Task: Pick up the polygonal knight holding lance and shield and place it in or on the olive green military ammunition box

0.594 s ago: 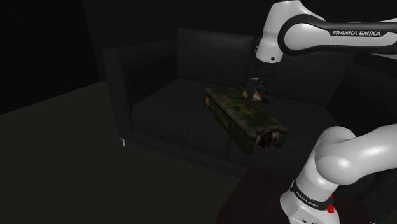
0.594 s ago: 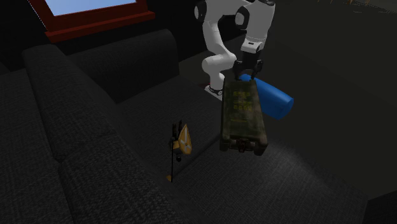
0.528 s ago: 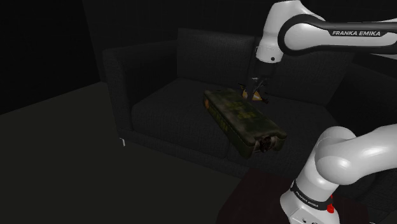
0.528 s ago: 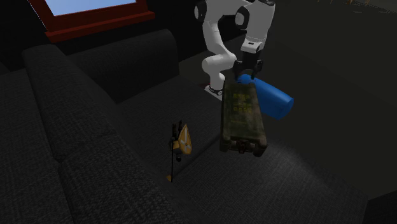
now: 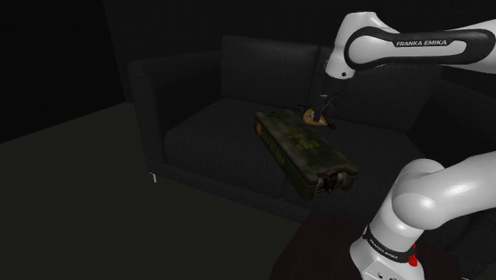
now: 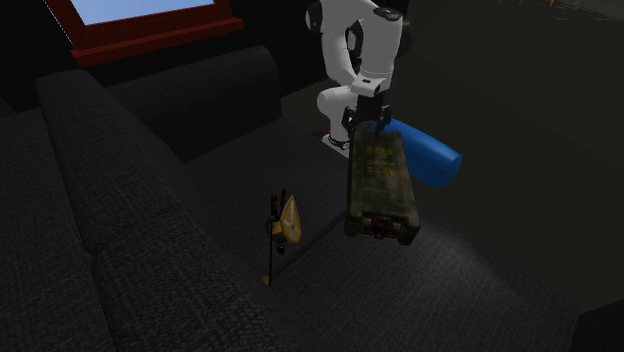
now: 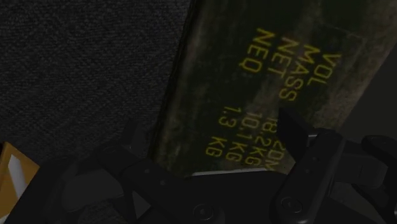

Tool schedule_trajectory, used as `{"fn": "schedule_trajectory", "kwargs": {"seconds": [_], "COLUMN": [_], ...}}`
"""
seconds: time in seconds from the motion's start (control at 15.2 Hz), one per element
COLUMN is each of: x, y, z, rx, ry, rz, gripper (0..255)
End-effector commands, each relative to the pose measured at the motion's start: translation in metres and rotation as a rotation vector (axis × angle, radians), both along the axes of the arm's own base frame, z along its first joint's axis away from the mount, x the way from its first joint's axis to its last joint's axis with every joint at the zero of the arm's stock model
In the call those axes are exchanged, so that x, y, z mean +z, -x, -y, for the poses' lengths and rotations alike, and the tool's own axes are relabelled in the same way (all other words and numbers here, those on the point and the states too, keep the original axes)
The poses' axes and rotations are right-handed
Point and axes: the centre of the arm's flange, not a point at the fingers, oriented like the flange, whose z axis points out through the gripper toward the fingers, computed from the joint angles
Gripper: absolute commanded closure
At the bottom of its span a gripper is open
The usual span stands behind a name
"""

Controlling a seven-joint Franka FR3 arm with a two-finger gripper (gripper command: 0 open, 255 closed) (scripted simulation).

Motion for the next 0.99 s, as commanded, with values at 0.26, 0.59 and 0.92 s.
{"fn": "schedule_trajectory", "kwargs": {"seconds": [0.26,0.59,0.92], "x": [-0.013,-0.024,-0.037], "y": [-0.009,-0.016,-0.022], "z": [0.083,0.149,0.216], "rx": [-0.021,-0.038,-0.055], "ry": [-0.017,-0.031,-0.046], "rz": [0.016,0.028,0.041], "gripper": [0,0,0]}}
